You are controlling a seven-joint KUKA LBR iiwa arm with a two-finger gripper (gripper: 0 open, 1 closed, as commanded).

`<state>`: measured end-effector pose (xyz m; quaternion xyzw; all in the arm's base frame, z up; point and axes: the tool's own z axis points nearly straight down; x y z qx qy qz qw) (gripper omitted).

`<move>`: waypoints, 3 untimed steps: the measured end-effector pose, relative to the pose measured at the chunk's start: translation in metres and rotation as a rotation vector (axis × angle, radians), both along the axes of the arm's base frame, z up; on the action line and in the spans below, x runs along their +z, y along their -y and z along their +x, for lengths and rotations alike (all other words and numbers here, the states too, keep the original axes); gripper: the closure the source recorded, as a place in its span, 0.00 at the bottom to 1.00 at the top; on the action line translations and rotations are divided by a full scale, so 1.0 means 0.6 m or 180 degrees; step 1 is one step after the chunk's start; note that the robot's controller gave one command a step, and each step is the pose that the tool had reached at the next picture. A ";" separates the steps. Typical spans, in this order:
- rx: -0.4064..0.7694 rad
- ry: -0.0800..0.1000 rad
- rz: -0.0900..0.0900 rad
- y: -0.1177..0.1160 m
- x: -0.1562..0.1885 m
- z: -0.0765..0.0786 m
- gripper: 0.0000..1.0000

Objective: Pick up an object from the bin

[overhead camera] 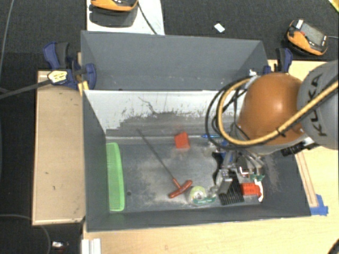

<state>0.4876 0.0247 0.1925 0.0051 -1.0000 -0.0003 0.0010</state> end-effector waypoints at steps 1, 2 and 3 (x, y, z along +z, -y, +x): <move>-0.0003 0.0014 0.0000 0.000 0.003 0.002 0.00; 0.0464 0.0023 0.0000 -0.025 -0.111 -0.007 0.00; 0.0880 0.0025 0.0000 -0.047 -0.110 -0.014 0.00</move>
Offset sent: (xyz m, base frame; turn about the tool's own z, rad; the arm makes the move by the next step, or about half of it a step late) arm -0.0107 0.0270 -0.1225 -0.2701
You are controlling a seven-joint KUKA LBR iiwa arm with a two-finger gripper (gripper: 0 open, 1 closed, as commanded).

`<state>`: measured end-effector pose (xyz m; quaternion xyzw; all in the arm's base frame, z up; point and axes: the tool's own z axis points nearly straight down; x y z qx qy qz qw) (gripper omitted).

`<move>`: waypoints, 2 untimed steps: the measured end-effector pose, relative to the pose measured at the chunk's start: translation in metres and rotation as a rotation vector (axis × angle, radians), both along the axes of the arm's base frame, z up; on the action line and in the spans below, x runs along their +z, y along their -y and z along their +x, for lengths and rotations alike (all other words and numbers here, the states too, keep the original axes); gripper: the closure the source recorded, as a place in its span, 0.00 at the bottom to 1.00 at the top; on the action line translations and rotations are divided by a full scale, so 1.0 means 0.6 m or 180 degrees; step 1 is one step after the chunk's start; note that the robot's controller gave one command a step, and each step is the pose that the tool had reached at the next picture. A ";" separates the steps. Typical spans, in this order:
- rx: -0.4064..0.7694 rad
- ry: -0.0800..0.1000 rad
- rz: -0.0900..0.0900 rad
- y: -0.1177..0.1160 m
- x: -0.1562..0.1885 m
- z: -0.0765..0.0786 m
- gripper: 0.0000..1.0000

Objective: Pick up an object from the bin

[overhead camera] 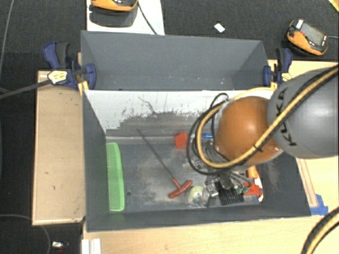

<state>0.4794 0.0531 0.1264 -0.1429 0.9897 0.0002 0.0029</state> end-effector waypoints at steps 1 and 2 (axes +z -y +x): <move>0.0247 -0.0014 -0.0002 -0.026 -0.030 -0.003 0.00; 0.1222 0.0003 -0.0008 -0.026 -0.073 -0.001 0.00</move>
Offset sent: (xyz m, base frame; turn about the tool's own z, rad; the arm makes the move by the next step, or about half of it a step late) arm -0.0006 0.0136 -0.0564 -0.4738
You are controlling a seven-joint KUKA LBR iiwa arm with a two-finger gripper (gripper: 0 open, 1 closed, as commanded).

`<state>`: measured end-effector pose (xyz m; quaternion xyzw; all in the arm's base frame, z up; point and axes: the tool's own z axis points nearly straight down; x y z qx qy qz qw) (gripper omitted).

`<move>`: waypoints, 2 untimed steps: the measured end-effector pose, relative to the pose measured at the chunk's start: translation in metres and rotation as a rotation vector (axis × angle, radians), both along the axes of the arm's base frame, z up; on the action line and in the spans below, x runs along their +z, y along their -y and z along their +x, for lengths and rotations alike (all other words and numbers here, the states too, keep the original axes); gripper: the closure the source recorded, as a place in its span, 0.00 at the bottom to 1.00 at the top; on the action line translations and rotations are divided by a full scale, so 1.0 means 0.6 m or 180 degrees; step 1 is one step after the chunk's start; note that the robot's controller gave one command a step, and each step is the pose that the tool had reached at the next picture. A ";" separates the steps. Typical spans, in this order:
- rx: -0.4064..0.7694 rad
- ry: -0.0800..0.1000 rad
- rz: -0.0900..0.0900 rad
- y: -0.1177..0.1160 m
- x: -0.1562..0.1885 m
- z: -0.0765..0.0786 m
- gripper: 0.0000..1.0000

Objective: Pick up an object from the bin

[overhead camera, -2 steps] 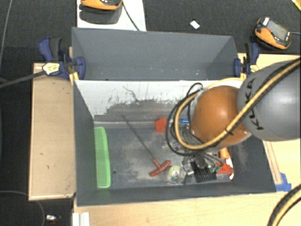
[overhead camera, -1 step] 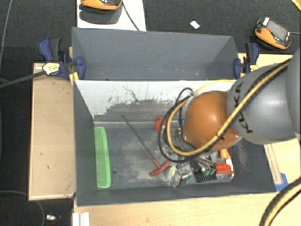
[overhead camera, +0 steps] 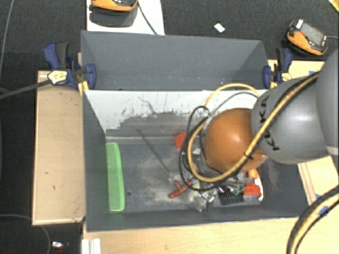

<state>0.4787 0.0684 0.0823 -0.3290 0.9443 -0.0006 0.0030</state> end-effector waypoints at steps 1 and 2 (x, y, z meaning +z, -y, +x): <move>0.0721 -0.0025 -0.0002 0.034 -0.020 -0.001 1.00; 0.0719 -0.0025 -0.0002 0.034 -0.020 -0.001 1.00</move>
Offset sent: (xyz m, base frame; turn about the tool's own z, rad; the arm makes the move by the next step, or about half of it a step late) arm 0.0000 0.0000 0.0000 0.0000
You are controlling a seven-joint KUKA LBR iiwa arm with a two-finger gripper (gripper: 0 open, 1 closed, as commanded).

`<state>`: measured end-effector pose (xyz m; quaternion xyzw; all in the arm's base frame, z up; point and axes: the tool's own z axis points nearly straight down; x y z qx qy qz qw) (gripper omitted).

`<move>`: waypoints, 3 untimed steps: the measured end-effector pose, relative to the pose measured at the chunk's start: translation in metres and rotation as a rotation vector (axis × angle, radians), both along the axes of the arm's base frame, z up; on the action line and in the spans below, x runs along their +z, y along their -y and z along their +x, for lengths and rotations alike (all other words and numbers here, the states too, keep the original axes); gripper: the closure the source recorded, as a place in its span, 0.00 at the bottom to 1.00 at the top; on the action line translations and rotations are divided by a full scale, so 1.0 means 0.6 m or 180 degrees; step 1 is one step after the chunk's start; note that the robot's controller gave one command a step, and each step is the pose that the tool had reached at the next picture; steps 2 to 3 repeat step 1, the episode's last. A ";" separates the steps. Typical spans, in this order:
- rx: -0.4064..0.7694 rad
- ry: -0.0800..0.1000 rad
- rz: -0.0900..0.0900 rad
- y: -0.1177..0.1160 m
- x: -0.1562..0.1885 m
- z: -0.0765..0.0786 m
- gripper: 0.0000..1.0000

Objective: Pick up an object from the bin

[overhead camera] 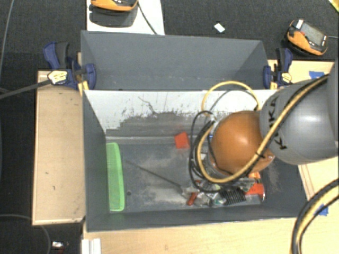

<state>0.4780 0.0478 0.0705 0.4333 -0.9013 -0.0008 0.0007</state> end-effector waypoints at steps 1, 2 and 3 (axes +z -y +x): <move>-0.0016 0.0007 0.0003 0.000 0.161 0.001 1.00; -0.0016 0.0007 0.0003 0.000 0.161 0.001 1.00; -0.0016 0.0007 0.0003 0.000 0.161 0.001 1.00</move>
Offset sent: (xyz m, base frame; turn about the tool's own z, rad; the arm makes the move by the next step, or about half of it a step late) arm -0.0029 0.0004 0.0534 0.0000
